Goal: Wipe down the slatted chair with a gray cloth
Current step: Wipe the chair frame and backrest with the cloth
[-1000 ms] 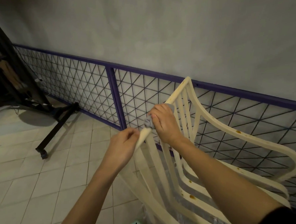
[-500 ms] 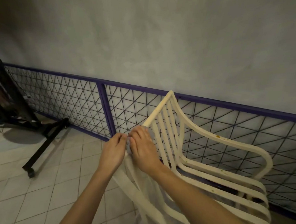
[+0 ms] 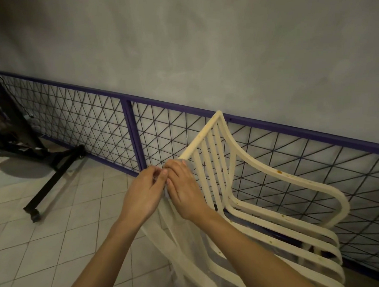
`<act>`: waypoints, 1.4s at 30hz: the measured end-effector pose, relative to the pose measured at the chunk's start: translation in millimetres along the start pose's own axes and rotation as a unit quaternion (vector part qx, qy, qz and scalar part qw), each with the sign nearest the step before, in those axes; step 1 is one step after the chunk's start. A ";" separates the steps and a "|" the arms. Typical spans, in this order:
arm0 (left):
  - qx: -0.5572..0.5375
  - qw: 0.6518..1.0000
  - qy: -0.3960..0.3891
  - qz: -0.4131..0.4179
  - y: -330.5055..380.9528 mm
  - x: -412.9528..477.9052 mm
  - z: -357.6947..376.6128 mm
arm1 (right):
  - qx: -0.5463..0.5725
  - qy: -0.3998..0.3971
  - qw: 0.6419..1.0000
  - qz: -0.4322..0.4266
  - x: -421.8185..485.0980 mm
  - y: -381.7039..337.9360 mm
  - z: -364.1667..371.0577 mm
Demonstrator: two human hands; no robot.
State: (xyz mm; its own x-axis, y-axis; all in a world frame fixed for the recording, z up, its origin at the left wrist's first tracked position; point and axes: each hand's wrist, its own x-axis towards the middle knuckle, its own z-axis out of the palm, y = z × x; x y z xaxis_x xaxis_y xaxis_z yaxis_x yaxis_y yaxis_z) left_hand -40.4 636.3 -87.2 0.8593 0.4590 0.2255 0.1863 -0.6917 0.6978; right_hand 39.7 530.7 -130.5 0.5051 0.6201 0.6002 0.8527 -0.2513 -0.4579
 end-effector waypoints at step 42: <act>0.176 0.973 -0.148 0.020 23.9 55.1 27.6 | 0.013 0.001 0.991 0.132 36.0 39.4 -7.7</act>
State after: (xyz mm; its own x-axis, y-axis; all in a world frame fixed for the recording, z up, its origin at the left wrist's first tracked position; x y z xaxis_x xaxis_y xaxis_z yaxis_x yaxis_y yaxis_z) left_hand 24.6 629.7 -76.9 0.9591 0.2829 0.0068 0.2561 -0.8777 0.4051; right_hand 92.4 537.4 -121.9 0.7098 0.5342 0.4590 0.6878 -0.3852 -0.6153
